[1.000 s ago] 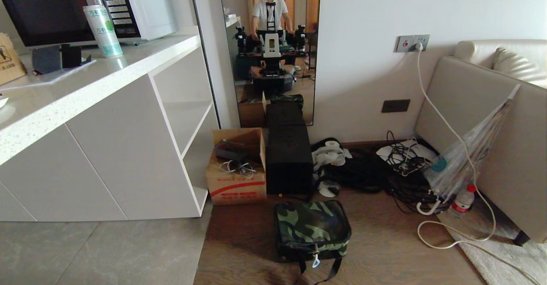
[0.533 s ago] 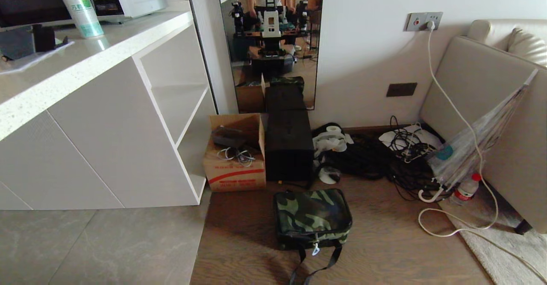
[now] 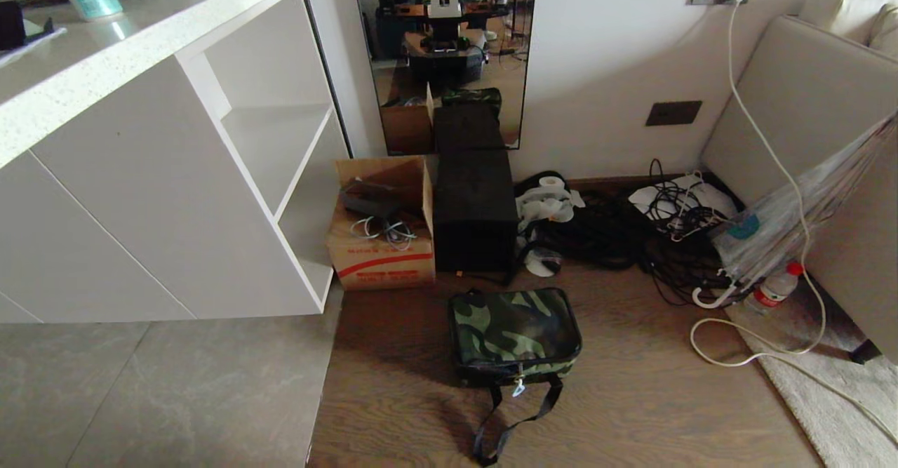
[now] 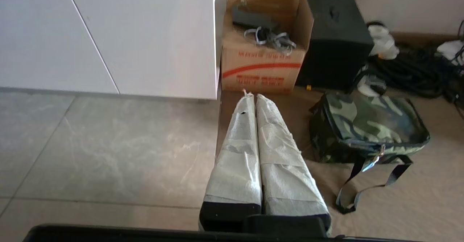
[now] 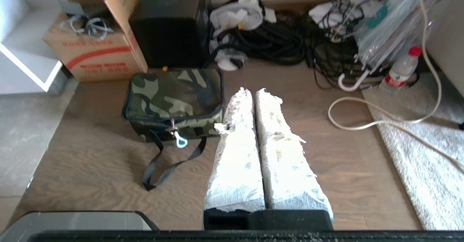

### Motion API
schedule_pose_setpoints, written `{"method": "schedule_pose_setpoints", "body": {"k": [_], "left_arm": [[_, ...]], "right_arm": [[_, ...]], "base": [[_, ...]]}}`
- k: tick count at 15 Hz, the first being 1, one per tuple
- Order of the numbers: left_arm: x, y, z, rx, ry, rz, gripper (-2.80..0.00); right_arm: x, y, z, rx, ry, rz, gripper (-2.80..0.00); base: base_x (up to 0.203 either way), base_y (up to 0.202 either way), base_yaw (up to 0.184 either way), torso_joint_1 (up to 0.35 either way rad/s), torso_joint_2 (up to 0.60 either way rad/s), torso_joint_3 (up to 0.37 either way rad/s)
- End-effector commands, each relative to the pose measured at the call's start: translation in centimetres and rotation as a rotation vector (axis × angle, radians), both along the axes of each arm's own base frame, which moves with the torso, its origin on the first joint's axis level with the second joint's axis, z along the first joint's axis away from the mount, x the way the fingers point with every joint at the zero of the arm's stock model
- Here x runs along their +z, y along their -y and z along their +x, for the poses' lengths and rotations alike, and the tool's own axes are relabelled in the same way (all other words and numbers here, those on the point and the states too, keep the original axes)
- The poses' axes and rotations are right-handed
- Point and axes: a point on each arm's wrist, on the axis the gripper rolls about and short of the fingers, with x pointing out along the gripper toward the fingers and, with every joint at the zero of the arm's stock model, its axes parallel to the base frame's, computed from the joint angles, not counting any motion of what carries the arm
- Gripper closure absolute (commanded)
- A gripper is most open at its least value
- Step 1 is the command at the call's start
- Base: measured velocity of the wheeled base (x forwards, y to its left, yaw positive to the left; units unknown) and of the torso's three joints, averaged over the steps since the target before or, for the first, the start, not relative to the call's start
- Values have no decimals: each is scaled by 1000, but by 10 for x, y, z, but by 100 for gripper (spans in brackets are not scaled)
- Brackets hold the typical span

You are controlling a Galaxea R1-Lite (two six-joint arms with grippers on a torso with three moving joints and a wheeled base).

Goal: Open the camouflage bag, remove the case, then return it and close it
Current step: Open the top of the storage box

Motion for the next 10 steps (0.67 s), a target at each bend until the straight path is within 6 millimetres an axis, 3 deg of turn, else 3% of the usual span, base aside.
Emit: {"method": "schedule_pose_setpoints", "body": {"k": [1, 10], "left_arm": [[-2, 0, 1, 1, -8, 0, 0], [-2, 0, 1, 1, -8, 1, 0]], "right_arm": [[0, 0, 0, 0, 1, 0, 0], [0, 0, 0, 0, 1, -1, 0]], "base": [[0, 0, 0, 2, -7, -188], [0, 0, 0, 1, 2, -192]]}}
